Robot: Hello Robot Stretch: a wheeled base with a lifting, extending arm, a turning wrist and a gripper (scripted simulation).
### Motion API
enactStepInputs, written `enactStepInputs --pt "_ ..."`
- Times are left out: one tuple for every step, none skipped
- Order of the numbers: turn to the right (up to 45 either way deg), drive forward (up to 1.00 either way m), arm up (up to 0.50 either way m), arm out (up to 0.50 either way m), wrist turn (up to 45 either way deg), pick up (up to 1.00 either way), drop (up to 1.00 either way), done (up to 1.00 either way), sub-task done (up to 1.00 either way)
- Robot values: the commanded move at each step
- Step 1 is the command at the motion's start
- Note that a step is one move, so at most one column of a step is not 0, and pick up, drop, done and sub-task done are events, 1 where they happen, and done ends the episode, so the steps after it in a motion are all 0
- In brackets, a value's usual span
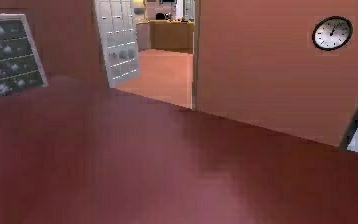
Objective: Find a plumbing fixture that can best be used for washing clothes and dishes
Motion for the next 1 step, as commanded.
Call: enactStepInputs --pt "-45.0 0.00 0.00 0.00 0.0 0.00 0.00 0.00 0.00"
